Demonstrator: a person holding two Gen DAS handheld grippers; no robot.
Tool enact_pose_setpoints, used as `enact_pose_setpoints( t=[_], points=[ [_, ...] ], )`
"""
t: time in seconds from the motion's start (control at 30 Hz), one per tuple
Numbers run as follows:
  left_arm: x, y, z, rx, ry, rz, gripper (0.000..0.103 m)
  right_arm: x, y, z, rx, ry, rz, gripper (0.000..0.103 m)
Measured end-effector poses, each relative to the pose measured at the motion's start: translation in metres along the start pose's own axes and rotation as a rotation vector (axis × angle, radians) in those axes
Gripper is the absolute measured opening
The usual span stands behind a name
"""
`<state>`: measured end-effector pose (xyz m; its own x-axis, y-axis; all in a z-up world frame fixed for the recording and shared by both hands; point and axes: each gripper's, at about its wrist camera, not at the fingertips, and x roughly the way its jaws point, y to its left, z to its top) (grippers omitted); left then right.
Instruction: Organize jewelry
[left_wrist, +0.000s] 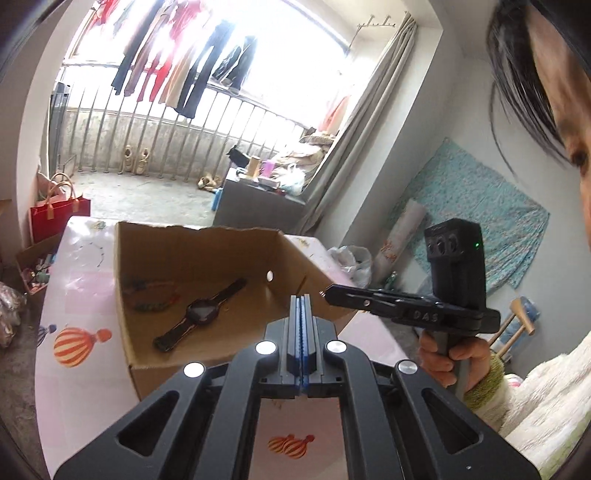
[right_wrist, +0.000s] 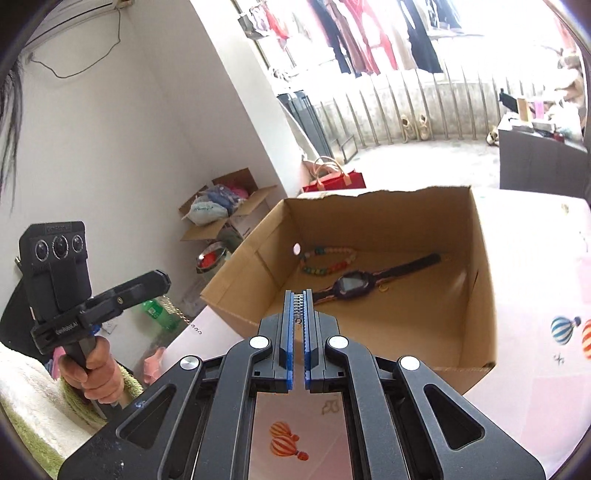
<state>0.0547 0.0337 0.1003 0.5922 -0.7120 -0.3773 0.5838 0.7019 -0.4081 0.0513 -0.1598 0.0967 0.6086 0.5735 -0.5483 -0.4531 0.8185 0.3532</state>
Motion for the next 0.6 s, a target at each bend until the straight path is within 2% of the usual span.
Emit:
enact_pose_setpoints(
  t=[0.1, 0.23, 0.43, 0.5, 0.6],
  points=[
    [0.026, -0.001, 0.024, 0.012, 0.038, -0.026, 0.0, 0.003, -0.011, 0.018, -0.025, 0.01, -0.024, 0.002],
    [0.084, 0.008, 0.038, 0.011, 0.173, 0.033, 0.0, 0.03, -0.035, 0.032, -0.017, 0.108, -0.065, 0.002],
    [0.163, 0.029, 0.028, -0.045, 0.416, 0.081, 0.0, 0.062, -0.053, 0.036, -0.07, 0.254, -0.119, 0.002],
    [0.179, 0.033, 0.024, -0.053, 0.473, 0.09, 0.001, 0.069, -0.053, 0.036, -0.095, 0.28, -0.135, 0.002],
    [0.188, 0.035, 0.022, -0.037, 0.509, 0.127, 0.001, 0.074, -0.056, 0.038, -0.12, 0.307, -0.15, 0.002]
  ],
)
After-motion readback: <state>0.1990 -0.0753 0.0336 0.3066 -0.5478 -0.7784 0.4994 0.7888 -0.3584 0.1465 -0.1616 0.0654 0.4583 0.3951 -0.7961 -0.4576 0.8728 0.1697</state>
